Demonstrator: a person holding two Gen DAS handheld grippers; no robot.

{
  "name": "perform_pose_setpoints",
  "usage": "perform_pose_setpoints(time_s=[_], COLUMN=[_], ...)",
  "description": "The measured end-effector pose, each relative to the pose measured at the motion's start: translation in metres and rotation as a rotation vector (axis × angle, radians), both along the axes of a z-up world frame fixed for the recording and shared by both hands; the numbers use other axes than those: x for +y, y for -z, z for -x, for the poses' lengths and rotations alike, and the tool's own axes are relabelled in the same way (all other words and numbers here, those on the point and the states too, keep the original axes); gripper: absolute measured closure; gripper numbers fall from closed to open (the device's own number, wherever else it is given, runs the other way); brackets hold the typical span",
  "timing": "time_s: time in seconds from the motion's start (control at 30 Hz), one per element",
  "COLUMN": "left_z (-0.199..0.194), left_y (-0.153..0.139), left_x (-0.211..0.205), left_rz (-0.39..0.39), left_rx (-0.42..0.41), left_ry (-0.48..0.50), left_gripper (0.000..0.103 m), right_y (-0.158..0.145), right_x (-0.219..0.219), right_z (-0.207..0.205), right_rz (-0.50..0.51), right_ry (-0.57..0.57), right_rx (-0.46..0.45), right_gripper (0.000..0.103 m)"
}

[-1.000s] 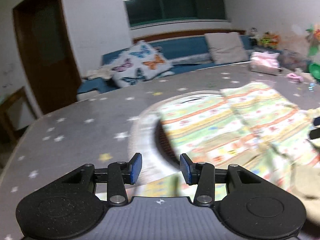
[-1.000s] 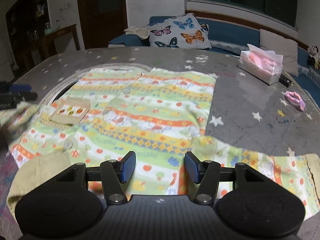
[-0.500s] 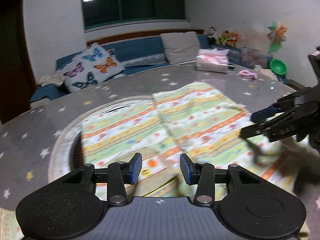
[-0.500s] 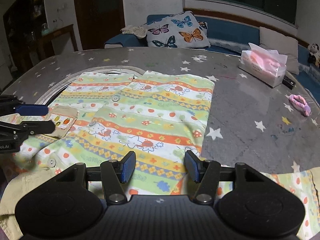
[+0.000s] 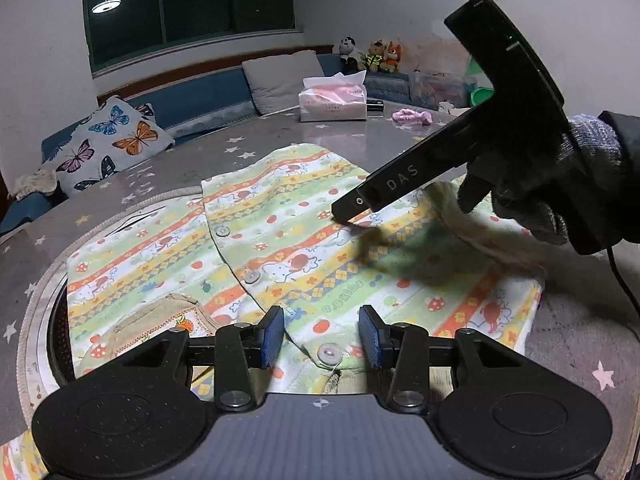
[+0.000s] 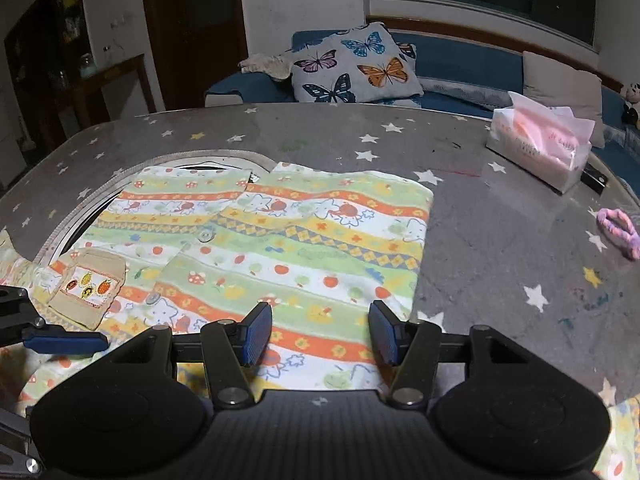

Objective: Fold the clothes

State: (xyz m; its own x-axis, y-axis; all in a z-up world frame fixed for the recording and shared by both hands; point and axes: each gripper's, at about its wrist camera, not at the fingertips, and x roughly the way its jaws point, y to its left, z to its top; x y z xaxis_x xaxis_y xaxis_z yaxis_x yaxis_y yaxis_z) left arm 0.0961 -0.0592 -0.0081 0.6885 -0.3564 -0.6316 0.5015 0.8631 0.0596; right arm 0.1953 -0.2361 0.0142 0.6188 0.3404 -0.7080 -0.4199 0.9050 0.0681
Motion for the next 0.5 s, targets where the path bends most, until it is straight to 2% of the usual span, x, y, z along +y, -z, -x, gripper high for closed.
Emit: perform_pose_setpoints(time_s=[0.23,0.5], left_z=[0.007,0.018], left_y=[-0.008,-0.013], left_x=[0.003,-0.010], left_rz=[0.007,0.006], left_rx=[-0.024,-0.030], left_ry=[-0.025,-0.029], left_gripper=[0.058,0.047], right_y=[-0.016,-0.013], right_x=[-0.033,-0.120], right_z=[0.030,0.071], right_rz=[-0.015,-0.012], right_ry=[0.062,0.316], right_rx=[-0.046,-0.057], right_gripper=[0.047,0.047])
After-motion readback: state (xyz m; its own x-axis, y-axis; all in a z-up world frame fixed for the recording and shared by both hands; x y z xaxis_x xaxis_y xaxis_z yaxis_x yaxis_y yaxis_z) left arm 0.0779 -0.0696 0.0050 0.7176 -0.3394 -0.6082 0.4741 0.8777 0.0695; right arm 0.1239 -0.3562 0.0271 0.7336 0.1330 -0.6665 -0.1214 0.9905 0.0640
